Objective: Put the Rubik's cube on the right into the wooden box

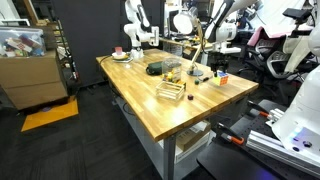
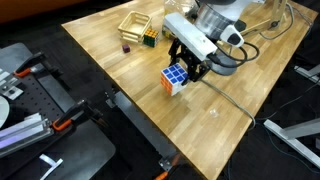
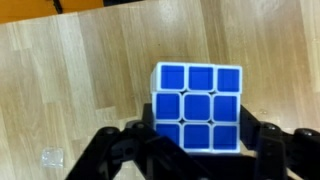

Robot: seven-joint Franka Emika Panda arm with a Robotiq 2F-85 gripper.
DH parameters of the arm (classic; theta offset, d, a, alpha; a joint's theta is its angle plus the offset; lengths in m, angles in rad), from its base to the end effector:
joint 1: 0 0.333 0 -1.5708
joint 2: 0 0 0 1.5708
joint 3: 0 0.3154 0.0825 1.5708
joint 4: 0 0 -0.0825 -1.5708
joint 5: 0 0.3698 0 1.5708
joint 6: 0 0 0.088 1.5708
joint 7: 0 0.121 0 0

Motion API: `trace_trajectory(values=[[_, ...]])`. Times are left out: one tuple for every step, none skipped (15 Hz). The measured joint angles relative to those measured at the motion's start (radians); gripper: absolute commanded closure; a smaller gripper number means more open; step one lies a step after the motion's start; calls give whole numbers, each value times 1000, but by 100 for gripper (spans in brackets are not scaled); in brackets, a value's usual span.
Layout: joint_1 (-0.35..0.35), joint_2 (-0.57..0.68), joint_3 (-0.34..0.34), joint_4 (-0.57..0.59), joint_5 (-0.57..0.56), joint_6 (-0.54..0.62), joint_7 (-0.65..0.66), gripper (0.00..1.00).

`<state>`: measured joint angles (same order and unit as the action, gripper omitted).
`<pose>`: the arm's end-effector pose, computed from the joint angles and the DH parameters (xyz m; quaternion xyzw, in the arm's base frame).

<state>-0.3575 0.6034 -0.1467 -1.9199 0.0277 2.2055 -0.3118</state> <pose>0.5043 -0.2770 0.1534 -0.9825 0.0985 0.1553 0.0309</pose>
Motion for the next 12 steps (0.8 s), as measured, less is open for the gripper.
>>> trace_trajectory(values=[[16,-22,7,-18,-14,1,-6,47],[34,-43,15,-34,-30,2,-10,47],[53,-64,20,-49,-49,4,-12,47],[72,-83,24,-61,-70,8,-13,47],[89,-99,26,-70,-92,13,-14,47],[105,-111,30,-76,-113,19,-17,47],[120,-123,34,-81,-132,25,-22,47],[133,-133,40,-86,-148,31,-29,47],[146,-143,47,-92,-159,38,-40,47],[153,-153,56,-99,-161,42,-56,22],[156,-158,63,-105,-160,48,-70,22],[156,-162,66,-110,-160,53,-80,22]])
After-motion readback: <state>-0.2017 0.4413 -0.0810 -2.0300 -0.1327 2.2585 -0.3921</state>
